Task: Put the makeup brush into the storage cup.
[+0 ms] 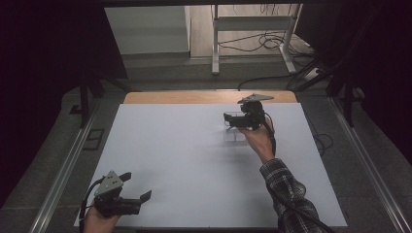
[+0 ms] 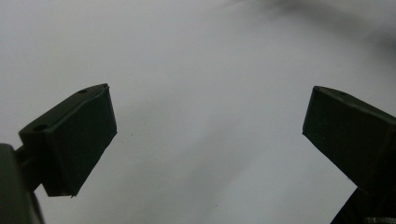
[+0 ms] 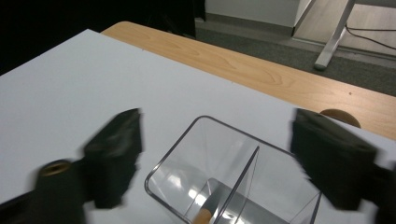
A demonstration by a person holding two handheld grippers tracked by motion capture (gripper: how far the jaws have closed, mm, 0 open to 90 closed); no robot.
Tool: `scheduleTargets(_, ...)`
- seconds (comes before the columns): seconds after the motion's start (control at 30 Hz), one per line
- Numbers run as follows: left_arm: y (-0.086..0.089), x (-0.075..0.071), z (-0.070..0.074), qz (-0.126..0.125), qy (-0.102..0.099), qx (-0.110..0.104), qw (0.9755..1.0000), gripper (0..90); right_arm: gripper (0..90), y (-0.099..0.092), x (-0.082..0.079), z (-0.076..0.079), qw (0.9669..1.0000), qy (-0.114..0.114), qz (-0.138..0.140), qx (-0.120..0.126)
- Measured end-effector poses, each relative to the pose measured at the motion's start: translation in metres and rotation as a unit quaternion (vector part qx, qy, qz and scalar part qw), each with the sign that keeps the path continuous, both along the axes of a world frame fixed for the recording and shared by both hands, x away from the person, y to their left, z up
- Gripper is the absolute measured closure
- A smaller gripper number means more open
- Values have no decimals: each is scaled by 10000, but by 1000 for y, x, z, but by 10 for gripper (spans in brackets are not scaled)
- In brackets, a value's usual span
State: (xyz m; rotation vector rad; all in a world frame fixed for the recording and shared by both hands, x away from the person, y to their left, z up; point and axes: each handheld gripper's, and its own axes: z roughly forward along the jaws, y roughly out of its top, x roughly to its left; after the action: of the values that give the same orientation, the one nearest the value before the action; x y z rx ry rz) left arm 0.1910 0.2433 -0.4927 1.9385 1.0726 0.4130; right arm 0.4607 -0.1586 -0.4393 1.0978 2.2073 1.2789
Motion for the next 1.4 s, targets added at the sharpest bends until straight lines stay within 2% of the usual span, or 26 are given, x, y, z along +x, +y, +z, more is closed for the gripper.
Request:
scheduleTargets(0.03,0,0,0,0,1,4,10000,30,33,2,0,0,9999,-78,12,-147)
scheduleTargets(0.2,0,0,0,-1,4,5,10000,30,1,6,-2,-1,9993,-136,57,-335)
scheduleTargets(0.5,0,0,0,9,-4,-14,10000,30,0,5,-5,4,9995,-108,132,-252)
scheduleTargets(0.57,0,0,0,7,-3,-12,10000,30,0,4,-5,5,9995,-28,174,-252)
scheduleTargets(1.07,0,0,1,-3,-23,-54,10000,29,0,-1,-15,8,9992,126,326,-215)
scheduleTargets(1.4,0,0,1,-7,-18,-53,10000,29,0,-4,-24,12,9989,113,415,-194)
